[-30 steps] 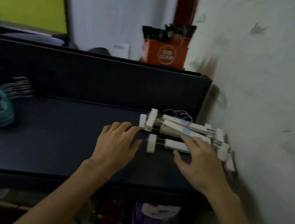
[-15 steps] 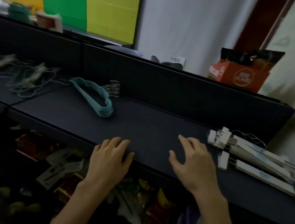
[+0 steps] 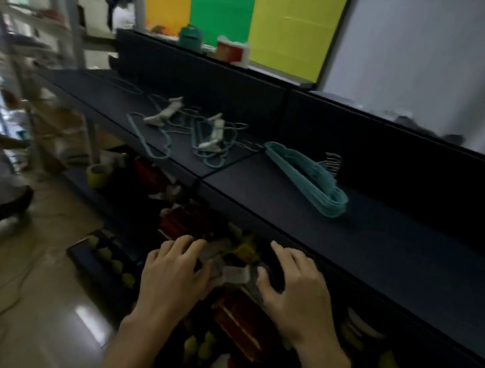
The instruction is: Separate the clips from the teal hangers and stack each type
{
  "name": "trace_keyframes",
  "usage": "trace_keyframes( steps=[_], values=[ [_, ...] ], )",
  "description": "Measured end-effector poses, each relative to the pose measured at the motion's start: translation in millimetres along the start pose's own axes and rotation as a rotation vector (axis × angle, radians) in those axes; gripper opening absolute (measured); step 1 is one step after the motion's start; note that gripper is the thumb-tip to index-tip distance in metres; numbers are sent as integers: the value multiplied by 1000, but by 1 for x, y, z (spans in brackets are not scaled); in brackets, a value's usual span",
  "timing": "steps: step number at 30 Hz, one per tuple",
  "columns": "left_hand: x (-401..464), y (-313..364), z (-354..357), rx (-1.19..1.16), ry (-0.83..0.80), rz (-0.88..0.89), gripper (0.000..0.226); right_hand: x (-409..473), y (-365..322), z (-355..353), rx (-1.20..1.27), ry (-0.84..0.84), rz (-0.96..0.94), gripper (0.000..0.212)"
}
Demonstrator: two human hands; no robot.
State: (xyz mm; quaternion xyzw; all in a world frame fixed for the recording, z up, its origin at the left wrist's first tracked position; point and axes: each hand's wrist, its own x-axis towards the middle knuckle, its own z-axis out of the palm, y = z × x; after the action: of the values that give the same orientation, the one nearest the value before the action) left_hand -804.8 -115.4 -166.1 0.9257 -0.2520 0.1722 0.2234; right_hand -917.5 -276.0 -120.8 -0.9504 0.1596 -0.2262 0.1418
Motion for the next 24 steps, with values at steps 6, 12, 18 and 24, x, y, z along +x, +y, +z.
trace_keyframes(
  steps=[6,12,18,24],
  values=[
    [2,-97,-19,41,49,-196,36,47,-70,63,56,-168,-150,57],
    [22,-175,-24,101,95,-318,35,105,-130,123,141,-247,-282,56],
    [74,-233,-25,169,104,-396,42,179,-175,185,201,-317,-381,57],
    [118,-294,-36,238,160,-508,42,244,-222,238,228,-366,-479,58]
  ],
)
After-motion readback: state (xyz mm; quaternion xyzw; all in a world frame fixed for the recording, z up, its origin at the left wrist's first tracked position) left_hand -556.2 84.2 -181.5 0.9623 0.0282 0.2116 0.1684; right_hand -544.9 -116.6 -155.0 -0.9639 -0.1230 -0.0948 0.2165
